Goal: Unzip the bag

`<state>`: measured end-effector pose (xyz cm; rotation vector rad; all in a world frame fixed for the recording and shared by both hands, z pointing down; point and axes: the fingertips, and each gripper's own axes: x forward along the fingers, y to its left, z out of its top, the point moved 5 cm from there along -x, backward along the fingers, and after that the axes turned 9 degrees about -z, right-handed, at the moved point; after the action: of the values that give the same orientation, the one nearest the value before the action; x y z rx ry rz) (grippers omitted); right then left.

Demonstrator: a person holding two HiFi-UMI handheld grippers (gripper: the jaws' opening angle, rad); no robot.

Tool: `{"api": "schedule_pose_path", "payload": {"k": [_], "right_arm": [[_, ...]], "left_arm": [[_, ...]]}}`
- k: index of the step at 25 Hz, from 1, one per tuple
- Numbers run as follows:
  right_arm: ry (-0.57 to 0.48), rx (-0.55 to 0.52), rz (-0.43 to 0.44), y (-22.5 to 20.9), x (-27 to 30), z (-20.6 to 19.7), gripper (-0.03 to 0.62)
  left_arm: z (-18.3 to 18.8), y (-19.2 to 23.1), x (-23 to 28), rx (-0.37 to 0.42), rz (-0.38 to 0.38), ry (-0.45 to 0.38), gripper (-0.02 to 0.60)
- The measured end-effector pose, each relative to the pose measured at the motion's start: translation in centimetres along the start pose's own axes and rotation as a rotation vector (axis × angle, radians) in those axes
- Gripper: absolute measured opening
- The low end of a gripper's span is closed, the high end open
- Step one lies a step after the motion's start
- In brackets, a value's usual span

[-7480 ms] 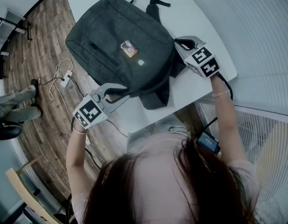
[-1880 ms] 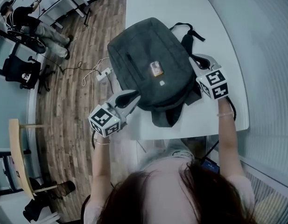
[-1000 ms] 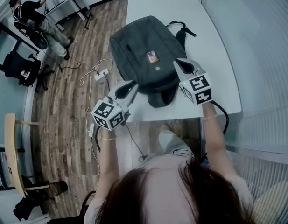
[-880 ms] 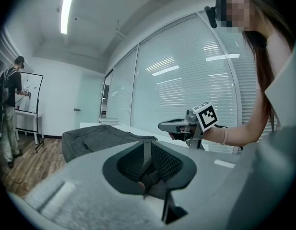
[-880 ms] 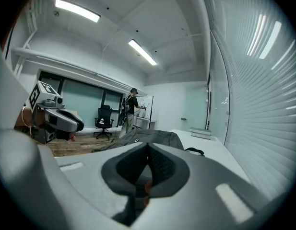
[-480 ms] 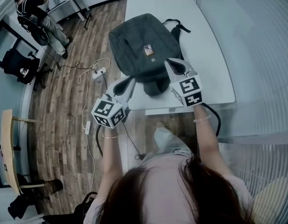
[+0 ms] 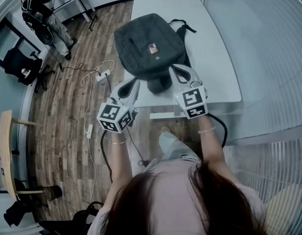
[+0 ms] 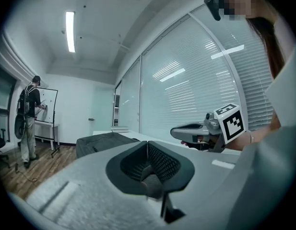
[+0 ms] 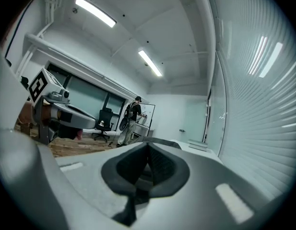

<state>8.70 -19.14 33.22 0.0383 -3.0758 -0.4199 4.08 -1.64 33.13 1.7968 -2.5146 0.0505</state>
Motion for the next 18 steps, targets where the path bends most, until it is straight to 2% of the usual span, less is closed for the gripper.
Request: {"api": "schedule_pose_path", "payload": {"k": [5, 12, 18], "right_arm": [[0.002, 0.019, -0.016, 0.7, -1.7, -0.1, 0.003], [-0.022, 0.099, -0.062, 1.2, -4.1, 0.7, 0.003], [-0.043, 0.116, -0.062, 1.8, -5.2, 0.9, 0.003]], "left_arm": [[-0.1, -1.5, -0.8, -0.018, 0.046, -0.014, 0.015], [-0.1, -3.6, -2.4, 0.003, 0.122, 0.005, 0.014], [0.2, -4.1, -3.5, -0.021, 0.154, -0.036, 0.014]]}}
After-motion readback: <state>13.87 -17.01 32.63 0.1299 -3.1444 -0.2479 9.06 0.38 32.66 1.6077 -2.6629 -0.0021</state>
